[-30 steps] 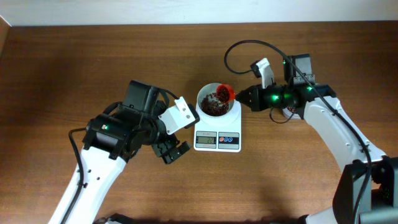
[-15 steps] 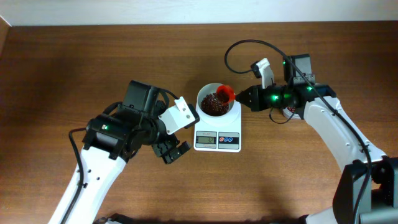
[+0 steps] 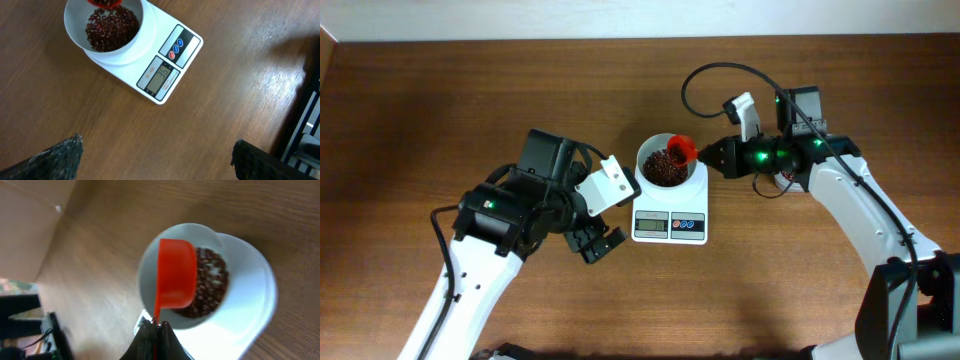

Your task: Scoop and weigh 50g on scale

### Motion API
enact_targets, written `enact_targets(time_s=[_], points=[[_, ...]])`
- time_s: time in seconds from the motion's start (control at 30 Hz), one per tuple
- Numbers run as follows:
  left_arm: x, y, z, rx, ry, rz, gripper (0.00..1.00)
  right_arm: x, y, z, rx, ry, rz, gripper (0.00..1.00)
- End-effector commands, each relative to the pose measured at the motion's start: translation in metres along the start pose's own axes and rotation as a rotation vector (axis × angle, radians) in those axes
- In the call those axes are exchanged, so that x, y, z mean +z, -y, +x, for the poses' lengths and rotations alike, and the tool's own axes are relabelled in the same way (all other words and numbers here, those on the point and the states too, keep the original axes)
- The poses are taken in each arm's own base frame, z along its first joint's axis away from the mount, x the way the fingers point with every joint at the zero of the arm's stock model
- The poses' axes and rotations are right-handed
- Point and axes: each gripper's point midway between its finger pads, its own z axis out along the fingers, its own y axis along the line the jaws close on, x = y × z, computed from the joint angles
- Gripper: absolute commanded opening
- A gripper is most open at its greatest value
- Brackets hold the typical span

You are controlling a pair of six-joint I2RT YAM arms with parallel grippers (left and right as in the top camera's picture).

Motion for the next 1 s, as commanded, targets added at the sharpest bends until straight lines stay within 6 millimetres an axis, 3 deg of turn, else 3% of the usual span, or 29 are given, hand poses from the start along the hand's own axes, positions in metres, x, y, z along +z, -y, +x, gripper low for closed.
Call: enact_targets(time_s=[0.0,0.07,0.13,0.17,0.2,0.3,0.33,0.37,0.43,0.5,0.53,0.57,0.6,0.63,0.67,0.7,0.8,0.83,0.87,0.9,0.97], points=[[-0.006,0.001,-0.005,0.004,0.026,-0.006,0.99,-0.001,-0.005,-0.004,0.001,0.012,0.046,0.04],[-0.006,0.001,-0.005,0.004,0.026,-0.006,0.99,0.002,-0.027,-0.003,-0.092,0.006,-0.064,0.04],[-0.006,0.001,-0.005,0.004,0.026,-0.006,0.99,0.002,0.001,-0.004,0.043,0.011,0.102,0.04],[-0.006,0.001,-0.005,0.004,0.026,-0.006,0.99,0.002,-0.002,-0.004,0.038,0.009,0.083,0.04],[-0.006,0.001,-0.005,0.004,0.026,-0.006,0.99,0.003,-0.023,-0.003,-0.057,0.004,-0.031,0.04],[-0.006,0.001,-0.005,0.004,0.026,-0.006,0.99,0.003,-0.003,-0.003,0.031,0.007,0.086,0.04],[-0.006,0.001,-0.005,0.004,0.026,-0.006,0.99,0.004,-0.021,-0.003,-0.046,0.002,-0.021,0.04],[-0.006,0.001,-0.005,0.004,0.026,-0.006,0.99,0.004,-0.027,-0.003,-0.086,0.004,-0.052,0.04],[-0.006,0.001,-0.005,0.004,0.026,-0.006,0.99,0.002,0.007,-0.002,0.075,0.009,0.143,0.04],[-0.006,0.001,-0.005,0.004,0.026,-0.006,0.99,0.005,-0.026,-0.001,-0.069,-0.007,-0.044,0.04],[-0.006,0.001,-0.005,0.004,0.026,-0.006,0.99,0.005,-0.021,-0.001,-0.058,-0.006,-0.009,0.04],[-0.006,0.001,-0.005,0.004,0.026,-0.006,0.99,0.004,0.001,0.001,0.051,-0.006,0.115,0.04],[-0.006,0.001,-0.005,0.004,0.026,-0.006,0.99,0.004,-0.004,0.003,0.038,-0.016,0.085,0.04],[-0.006,0.001,-0.005,0.004,0.026,-0.006,0.99,0.005,-0.025,0.003,-0.050,-0.019,-0.034,0.04],[-0.006,0.001,-0.005,0.004,0.026,-0.006,0.99,0.005,-0.028,0.001,-0.081,-0.013,-0.052,0.04],[-0.006,0.001,-0.005,0.004,0.026,-0.006,0.99,0.005,-0.008,0.001,0.012,-0.010,0.066,0.04],[-0.006,0.001,-0.005,0.004,0.026,-0.006,0.99,0.004,-0.036,0.001,-0.116,-0.009,-0.102,0.04],[-0.006,0.001,-0.005,0.004,0.026,-0.006,0.99,0.005,-0.014,0.000,-0.020,-0.007,0.031,0.04],[-0.006,0.001,-0.005,0.004,0.026,-0.006,0.99,0.005,-0.010,0.001,0.003,-0.011,0.052,0.04],[-0.006,0.001,-0.005,0.004,0.026,-0.006,0.99,0.005,-0.032,0.002,-0.083,-0.013,-0.078,0.04],[-0.006,0.001,-0.005,0.004,0.026,-0.006,0.99,0.005,-0.006,-0.001,0.046,-0.003,0.075,0.04]])
